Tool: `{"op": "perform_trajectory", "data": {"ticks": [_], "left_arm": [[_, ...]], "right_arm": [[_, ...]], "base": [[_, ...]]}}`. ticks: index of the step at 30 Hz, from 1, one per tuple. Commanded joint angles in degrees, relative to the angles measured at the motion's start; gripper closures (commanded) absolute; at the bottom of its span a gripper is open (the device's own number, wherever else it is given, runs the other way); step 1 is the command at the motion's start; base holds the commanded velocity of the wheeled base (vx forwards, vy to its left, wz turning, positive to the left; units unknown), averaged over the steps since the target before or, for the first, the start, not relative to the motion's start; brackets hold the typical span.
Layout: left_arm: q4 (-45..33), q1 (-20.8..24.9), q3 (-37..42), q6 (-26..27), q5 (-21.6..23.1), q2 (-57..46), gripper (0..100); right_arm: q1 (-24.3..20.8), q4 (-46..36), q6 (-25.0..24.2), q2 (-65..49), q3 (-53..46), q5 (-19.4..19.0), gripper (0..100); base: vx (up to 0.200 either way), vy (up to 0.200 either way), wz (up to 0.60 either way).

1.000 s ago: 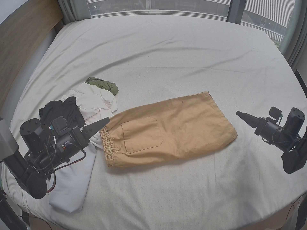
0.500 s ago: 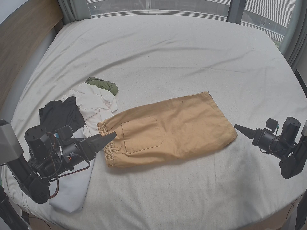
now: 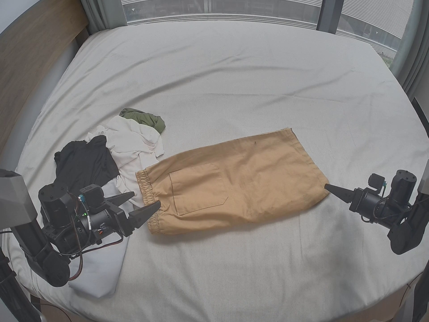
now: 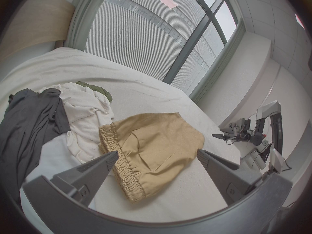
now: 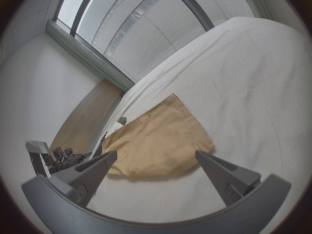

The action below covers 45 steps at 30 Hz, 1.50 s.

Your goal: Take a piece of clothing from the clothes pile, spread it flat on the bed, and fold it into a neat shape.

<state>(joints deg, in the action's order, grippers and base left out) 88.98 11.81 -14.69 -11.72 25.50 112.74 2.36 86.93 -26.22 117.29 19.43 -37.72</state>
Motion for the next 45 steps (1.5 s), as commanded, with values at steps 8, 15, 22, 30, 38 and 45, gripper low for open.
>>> {"op": "perform_trajectory", "data": {"ticks": [8, 15, 22, 30, 38, 45], "left_arm": [[0.1, -1.4, -0.3, -0.9, -0.3, 1.5, 0], [0.1, -1.9, -0.4, -2.0, -0.2, 1.3, 0], [0.1, -1.9, -0.2, -2.0, 0.2, 1.6, 0], [0.1, -1.9, -0.2, -2.0, 0.2, 1.6, 0], [0.1, -1.9, -0.2, -2.0, 0.2, 1.6, 0], [0.1, -1.9, -0.2, -2.0, 0.2, 1.5, 0]], "right_arm": [[-0.4, 0.4, 0.6, 8.2, 0.4, 0.2, 0], [-1.4, 1.1, 0.2, 12.2, 3.8, 0.8, 0], [-3.1, 1.1, 0.0, 14.6, 6.5, 2.6, 0], [-4.7, 1.1, -0.6, 15.4, 8.6, 2.7, 0], [-6.8, 1.1, -2.3, 17.5, 12.3, 2.8, 0], [-8.5, 1.1, -5.4, 18.8, 15.1, 4.1, 0]], "base": [[0.000, 0.000, 0.00], [0.000, 0.000, 0.00], [0.000, 0.000, 0.00], [0.000, 0.000, 0.00], [0.000, 0.000, 0.00], [0.000, 0.000, 0.00]]}}
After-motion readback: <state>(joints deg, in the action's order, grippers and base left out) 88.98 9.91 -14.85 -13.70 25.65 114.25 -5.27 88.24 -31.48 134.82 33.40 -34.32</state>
